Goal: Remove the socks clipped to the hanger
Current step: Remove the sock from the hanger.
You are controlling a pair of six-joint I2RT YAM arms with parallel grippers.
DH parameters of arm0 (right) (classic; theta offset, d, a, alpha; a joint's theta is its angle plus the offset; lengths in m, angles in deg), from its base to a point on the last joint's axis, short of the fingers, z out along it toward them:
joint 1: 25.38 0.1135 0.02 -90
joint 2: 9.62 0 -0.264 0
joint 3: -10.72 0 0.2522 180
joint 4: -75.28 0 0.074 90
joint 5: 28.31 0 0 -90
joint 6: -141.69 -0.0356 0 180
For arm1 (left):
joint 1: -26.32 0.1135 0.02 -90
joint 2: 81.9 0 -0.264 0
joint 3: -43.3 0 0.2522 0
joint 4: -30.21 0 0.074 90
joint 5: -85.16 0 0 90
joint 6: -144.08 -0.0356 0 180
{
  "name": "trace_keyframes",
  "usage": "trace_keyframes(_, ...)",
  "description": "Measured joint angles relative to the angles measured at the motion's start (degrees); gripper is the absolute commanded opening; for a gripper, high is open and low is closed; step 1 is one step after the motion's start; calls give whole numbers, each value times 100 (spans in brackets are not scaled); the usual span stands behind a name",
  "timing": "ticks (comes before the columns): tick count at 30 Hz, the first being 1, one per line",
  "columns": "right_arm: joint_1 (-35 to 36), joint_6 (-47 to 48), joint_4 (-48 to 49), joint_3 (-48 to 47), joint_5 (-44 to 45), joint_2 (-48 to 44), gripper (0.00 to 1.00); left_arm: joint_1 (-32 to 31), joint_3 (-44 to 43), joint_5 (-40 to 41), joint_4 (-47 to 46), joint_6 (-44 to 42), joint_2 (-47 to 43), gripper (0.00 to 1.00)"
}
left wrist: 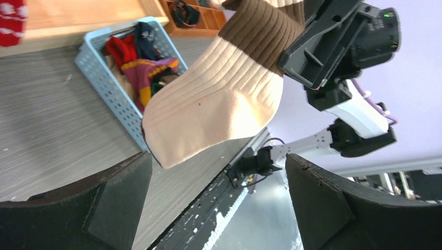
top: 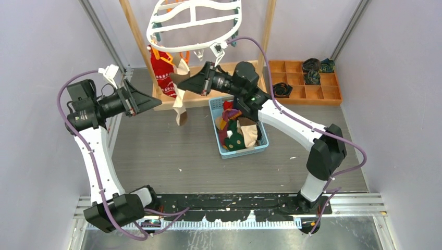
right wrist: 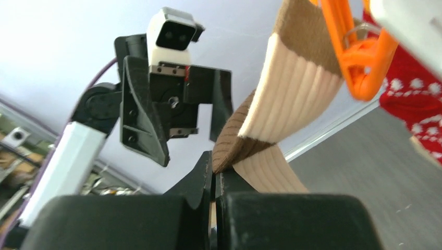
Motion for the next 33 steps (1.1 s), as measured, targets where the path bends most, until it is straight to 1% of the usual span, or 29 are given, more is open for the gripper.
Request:
trace_keyframes(5,-125,-1010,542,479,-765,-66,1,-511,426,-234,-1156,890,-170,100)
trace_keyframes(11,-109,-1823,990,841,-1147,-83,1,-1252,540,-214,-2081,1598,-260,100)
trace_keyframes(15,-109,-2205,1268,901,-1237,-107,1,-1453,540,-66,-2374,1740,-260,100)
trace_keyframes(21,-114,-2761,1792,970,-1340,-212,1,-1486,542,74,-2599,1799,-236,100)
trace_keyframes(23,-114,-2922,1954,970,-1397,-221,1,-1541,564,109,-2667,1821,-201,98)
trace_keyframes(26,-114,-3093,2076,970,-1464,-221,1,-1676,643,129,-2852,1926,-131,91)
trace_keyframes(29,-114,-3230,2144,970,-1491,-221,1,-1827,758,109,-3117,2166,-76,73)
trace_keyframes(31,-114,-3366,2234,970,-1510,-221,1,-1908,841,42,-3329,2330,-72,65)
trace_keyframes(33,-116,-3515,2328,970,-1528,-219,1,-1965,879,-66,-3547,2490,-72,60)
